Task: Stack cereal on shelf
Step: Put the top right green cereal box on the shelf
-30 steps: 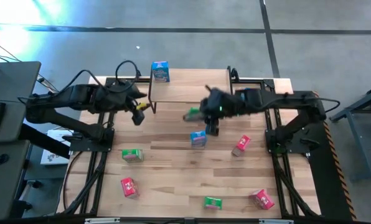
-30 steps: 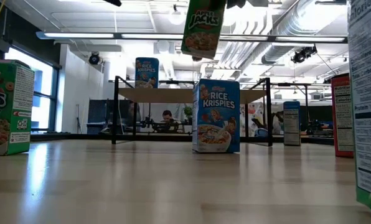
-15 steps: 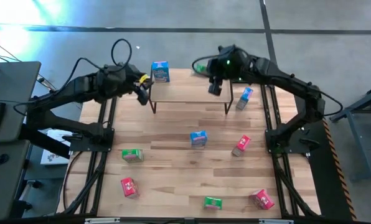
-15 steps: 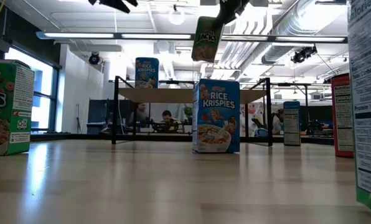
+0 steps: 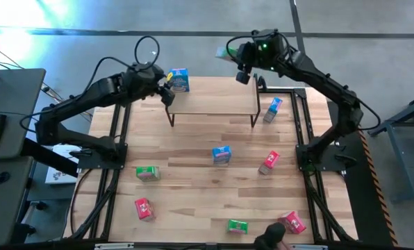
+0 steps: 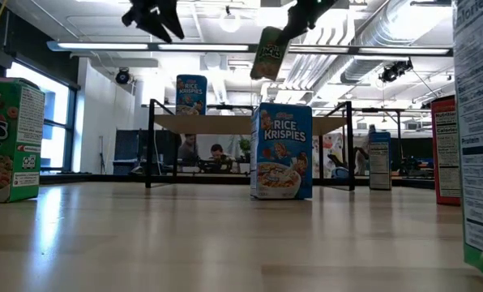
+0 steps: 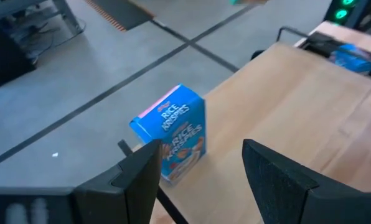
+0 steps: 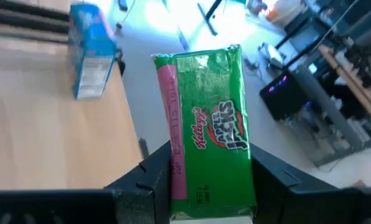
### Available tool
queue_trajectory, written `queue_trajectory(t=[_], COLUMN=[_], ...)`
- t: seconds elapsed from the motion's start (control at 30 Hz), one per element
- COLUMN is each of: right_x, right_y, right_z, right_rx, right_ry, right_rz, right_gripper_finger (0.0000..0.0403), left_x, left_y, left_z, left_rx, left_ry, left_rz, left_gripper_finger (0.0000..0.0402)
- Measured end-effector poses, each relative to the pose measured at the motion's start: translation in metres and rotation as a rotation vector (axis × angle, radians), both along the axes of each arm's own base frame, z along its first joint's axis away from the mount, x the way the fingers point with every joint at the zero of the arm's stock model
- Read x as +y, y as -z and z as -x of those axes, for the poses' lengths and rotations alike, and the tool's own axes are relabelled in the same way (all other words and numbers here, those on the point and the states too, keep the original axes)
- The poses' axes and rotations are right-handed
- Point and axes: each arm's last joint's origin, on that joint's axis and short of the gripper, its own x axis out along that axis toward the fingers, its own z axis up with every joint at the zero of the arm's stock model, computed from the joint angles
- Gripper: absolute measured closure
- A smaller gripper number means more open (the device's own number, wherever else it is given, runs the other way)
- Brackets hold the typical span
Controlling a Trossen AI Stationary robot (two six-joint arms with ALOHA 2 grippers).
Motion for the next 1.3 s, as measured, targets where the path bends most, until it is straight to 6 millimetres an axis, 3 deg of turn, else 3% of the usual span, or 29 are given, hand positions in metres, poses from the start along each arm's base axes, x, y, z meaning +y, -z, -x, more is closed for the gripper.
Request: queue_trajectory(t=[0.43, 1.03, 1.3], right_x=[-0.02, 0.007, 0.009], right_y=[0.033, 0.058, 0.062], right_z=[-0.025, -0.053, -0.051], right_rx=[0.122, 0.206, 0.205], right_ry=[-0.112, -0.218, -0.183], right_rz=[0.014, -0.109, -0.192], right_gripper_finger=[0.026, 0.026, 0.026], left_x=[0.017, 0.017, 0.016], left_y=[0.013, 0.013, 0.013], left_z=[-0.009, -0.009, -0.009], left_rx=[0.054, 0.053, 0.054], left_ry=[-0.047, -0.047, -0.045], left_rz=[0.026, 0.025, 0.027], left_gripper_finger=[0.0188, 0.0188, 0.0188])
